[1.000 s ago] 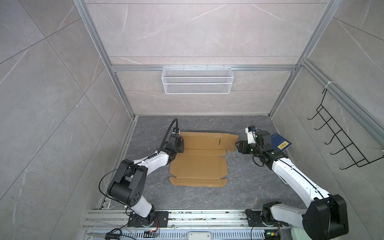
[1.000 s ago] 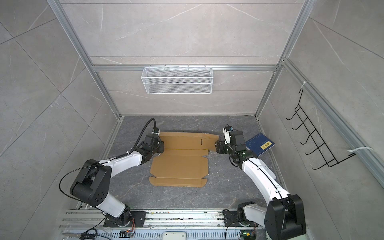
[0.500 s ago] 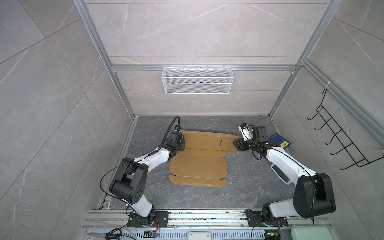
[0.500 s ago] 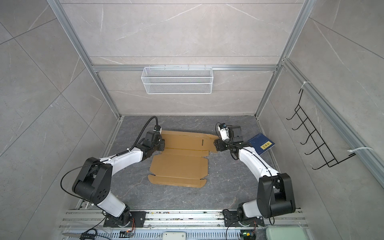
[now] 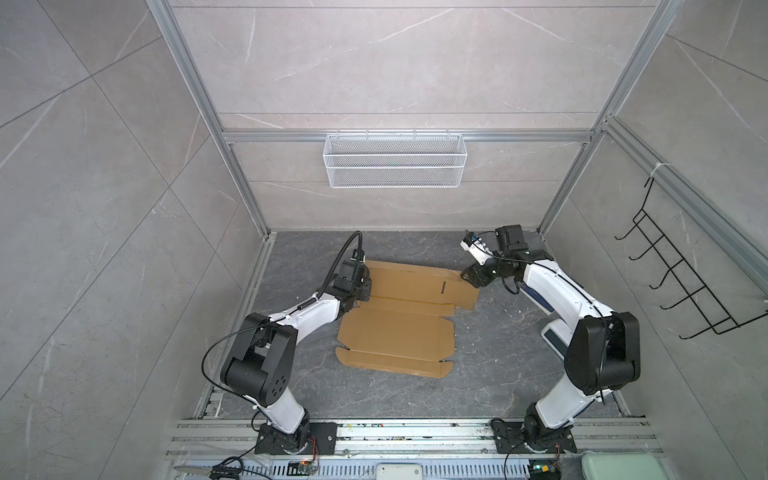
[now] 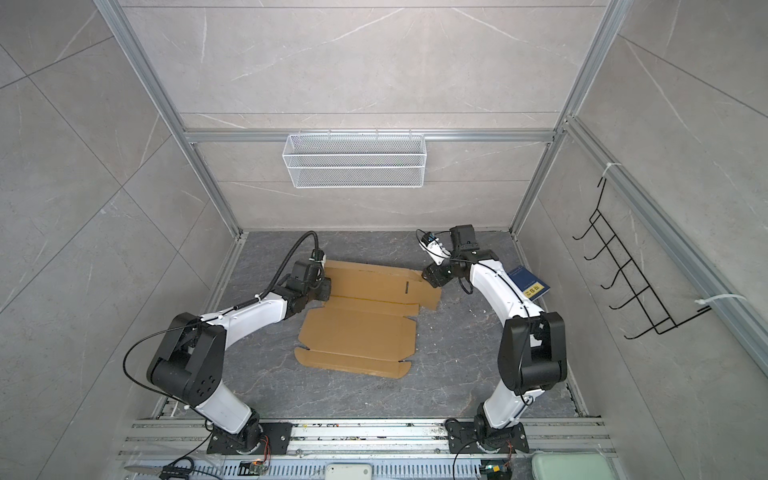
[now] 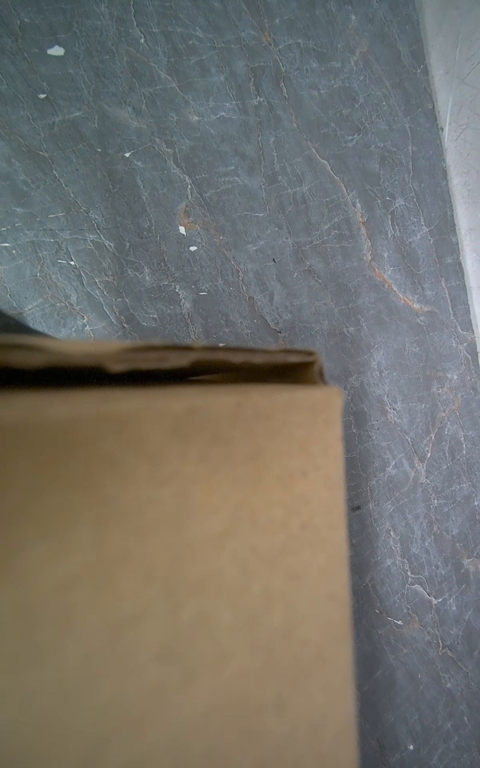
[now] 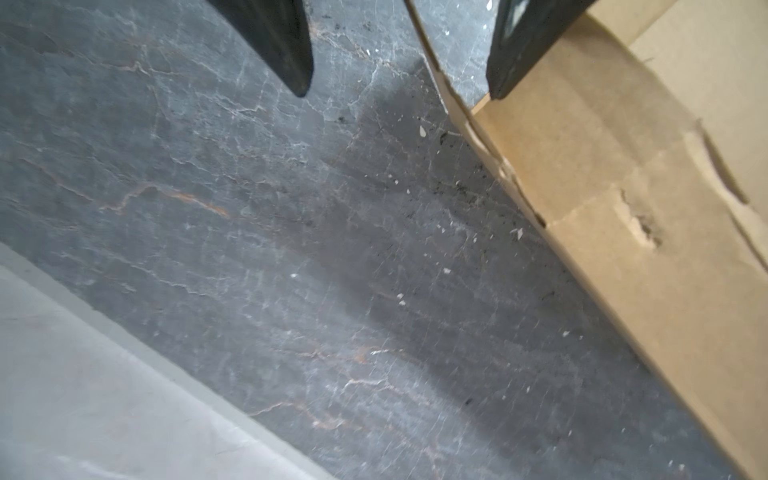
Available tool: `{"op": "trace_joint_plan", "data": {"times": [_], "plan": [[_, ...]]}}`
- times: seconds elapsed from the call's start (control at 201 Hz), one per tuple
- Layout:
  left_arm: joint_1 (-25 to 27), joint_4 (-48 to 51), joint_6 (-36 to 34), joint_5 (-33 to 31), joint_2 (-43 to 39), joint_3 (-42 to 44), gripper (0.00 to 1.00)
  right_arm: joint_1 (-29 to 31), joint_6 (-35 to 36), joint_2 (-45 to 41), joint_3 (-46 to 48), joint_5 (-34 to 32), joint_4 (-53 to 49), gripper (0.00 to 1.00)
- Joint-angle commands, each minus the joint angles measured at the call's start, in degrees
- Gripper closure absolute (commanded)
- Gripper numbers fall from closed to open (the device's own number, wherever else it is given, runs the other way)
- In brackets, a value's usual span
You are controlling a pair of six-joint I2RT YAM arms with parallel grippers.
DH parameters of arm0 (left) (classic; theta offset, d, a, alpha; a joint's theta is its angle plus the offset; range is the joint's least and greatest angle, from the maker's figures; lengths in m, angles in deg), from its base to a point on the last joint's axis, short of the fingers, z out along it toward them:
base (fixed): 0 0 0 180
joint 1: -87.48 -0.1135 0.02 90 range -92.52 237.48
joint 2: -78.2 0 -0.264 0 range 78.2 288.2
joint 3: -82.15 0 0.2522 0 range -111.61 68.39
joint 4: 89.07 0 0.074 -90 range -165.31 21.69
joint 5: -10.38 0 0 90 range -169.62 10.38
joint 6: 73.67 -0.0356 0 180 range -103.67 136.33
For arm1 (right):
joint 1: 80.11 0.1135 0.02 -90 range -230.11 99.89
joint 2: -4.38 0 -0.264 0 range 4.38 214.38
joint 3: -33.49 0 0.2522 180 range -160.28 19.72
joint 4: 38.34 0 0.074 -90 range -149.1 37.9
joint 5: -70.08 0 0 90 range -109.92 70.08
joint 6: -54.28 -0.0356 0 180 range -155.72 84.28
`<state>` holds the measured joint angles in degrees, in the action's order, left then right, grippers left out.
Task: Fold the paper box
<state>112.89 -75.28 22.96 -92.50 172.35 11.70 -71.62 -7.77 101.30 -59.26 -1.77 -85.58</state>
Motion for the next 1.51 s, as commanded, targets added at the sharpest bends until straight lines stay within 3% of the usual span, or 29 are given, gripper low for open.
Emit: {"op": "trace_joint_plan", "data": {"times": [0.0,0.548,0.811,1.065,1.503], "plan": [[-0.23,0.85,-1.82,0.14,0.11,-1.65,0.95,0.71,2.29,1.45,-1.51,2.5,-5.3,0.34],[0.86,0.31,0.37,0.79,-1.48,-0.73,0.95,5.61,-3.05,4.09,-1.56,-0.24,-3.62,0.49],[1.51,-0.77,2.79,0.31,-2.86,0.59,0.97,6.55,-8.67,1.61,-0.53,-1.15,-3.35,0.69],[3.33,-4.09,6.92,-3.37,-5.32,3.89,1.0,7.13,-17.15,-1.6,1.78,-1.02,-3.7,0.79],[5.8,-9.51,11.07,-12.45,-11.4,9.81,1.0,11.12,-23.43,-7.64,5.94,-2.15,-2.51,0.82]]}}
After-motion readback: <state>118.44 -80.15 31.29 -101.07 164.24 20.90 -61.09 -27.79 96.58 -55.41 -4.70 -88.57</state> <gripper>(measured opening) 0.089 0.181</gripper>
